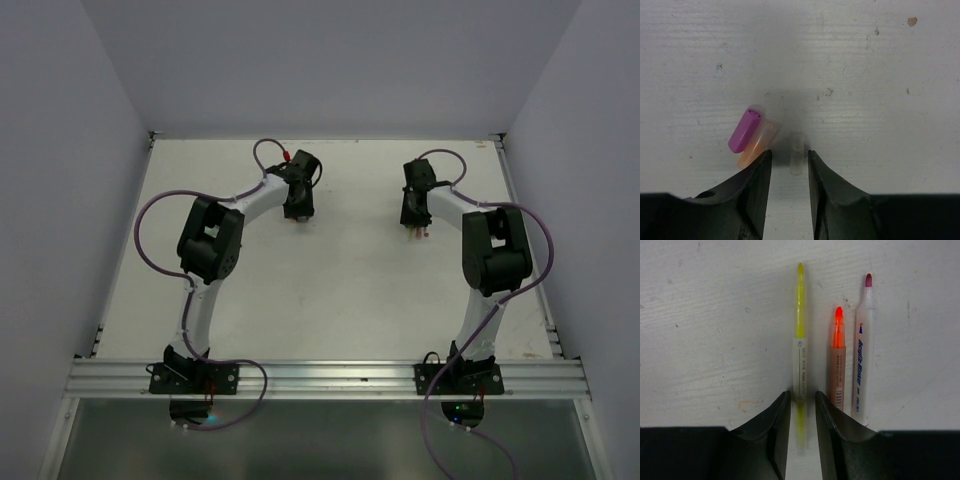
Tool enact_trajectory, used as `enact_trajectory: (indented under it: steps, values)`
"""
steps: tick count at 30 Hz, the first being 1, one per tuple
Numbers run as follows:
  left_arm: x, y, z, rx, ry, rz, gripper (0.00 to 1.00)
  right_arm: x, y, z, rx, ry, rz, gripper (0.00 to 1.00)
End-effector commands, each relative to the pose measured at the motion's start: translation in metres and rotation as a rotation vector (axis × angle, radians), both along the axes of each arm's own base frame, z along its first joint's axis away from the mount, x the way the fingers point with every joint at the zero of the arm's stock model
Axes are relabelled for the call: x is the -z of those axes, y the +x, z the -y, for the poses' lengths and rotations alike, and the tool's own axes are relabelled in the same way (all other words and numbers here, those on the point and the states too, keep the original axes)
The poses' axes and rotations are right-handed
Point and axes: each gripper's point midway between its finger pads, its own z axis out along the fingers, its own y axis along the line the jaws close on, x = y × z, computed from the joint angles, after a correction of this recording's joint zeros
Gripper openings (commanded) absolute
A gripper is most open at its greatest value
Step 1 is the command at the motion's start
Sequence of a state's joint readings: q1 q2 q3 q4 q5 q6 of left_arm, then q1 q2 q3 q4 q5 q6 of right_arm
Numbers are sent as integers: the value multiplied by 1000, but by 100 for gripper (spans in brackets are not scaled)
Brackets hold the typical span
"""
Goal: Open the pen caps
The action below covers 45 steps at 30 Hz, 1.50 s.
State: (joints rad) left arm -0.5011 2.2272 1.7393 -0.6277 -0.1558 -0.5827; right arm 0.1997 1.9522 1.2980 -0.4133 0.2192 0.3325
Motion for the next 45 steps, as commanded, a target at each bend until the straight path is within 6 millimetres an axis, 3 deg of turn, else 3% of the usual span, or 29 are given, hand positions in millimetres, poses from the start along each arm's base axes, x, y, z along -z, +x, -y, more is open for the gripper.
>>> enact_trajectory:
  steps: [1,5,11,17,22,23,26,27,30,34,38,45]
  values:
    - [-24,2,4,-4,-13,37,40,-18,5,6,4,-18,24,31]
    - [-39,1,6,-5,-39,55,45,-38,6,6,-2,-16,61,34]
    - [-87,2,5,-27,-84,139,58,-100,6,-1,-33,36,189,48]
    - [-142,-6,-5,-61,-132,254,77,-166,-9,-3,-55,79,325,67]
    - [-158,-26,-37,-137,-94,310,96,-219,-30,-10,-95,147,448,90]
    - [-158,-27,-48,-176,-80,322,97,-238,-37,-10,-104,165,502,93]
    - [-153,-43,-77,-258,-64,329,100,-260,-50,-11,-112,194,578,99]
    - [-152,-46,-87,-287,-55,338,100,-277,-60,-12,-121,219,629,99]
    - [-138,-63,-122,-391,-44,332,100,-286,-72,-16,-142,259,683,99]
    - [-110,-89,-172,-557,-41,291,95,-269,-79,-31,-201,322,643,98]
    - [-95,-98,-216,-734,-50,268,82,-258,-79,-43,-232,359,632,98]
    - [-69,-95,-249,-877,-86,186,58,-252,-83,-51,-257,332,631,99]
